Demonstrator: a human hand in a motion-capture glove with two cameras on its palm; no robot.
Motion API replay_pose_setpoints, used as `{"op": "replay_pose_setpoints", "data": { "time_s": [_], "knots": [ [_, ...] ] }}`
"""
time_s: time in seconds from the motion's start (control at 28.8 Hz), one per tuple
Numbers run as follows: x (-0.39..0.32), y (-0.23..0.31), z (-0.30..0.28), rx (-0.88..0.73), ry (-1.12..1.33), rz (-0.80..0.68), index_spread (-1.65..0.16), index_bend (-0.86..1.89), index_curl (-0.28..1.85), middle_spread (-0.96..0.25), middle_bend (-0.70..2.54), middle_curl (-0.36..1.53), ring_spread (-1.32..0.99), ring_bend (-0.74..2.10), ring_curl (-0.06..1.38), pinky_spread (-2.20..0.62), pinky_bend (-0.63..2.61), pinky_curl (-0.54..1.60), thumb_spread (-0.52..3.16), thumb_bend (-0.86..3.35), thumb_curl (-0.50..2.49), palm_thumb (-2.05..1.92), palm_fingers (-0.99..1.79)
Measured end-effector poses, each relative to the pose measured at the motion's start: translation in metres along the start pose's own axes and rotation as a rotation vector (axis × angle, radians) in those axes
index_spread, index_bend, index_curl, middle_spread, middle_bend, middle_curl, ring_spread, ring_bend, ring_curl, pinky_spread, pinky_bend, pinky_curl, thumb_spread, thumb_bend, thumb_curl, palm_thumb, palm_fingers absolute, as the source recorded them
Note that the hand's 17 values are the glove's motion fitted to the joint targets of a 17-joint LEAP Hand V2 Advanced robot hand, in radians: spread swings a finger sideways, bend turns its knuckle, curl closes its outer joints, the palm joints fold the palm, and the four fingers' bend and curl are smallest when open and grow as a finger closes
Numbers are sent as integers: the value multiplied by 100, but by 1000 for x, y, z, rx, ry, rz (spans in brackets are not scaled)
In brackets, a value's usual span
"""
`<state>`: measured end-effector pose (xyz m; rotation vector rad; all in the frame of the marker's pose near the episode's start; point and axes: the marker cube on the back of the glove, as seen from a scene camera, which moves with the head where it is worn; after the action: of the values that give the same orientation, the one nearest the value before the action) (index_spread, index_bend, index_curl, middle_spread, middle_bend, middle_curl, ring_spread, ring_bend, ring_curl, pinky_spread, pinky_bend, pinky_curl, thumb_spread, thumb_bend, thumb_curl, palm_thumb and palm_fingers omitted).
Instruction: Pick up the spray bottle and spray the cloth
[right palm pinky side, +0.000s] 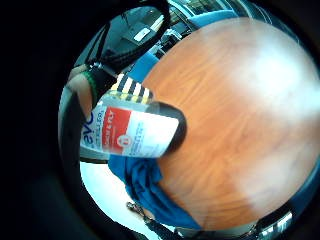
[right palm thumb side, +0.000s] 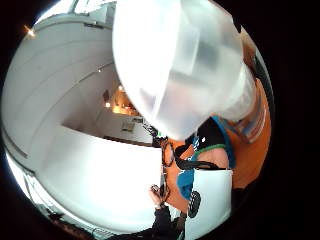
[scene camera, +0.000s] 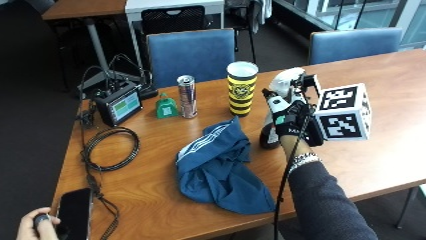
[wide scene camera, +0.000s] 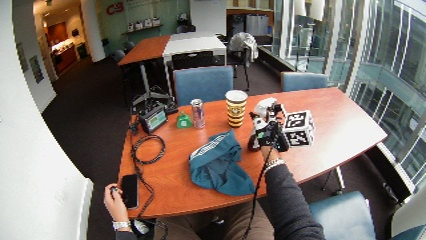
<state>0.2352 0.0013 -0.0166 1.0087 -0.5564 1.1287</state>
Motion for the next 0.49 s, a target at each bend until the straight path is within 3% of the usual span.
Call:
{"op": "replay_pose_setpoints", "data": {
  "time_s": [0.28,0.49],
  "knots": [
    [-12,-9,6,96,-97,-43,-31,21,33,-16,37,44,-13,41,35,4,10,28,103,-1,41,86,114],
    [-21,-19,11,151,-151,-187,-30,17,36,-19,42,47,-18,50,40,-12,28,33,102,-1,44,89,134]
  ]
}}
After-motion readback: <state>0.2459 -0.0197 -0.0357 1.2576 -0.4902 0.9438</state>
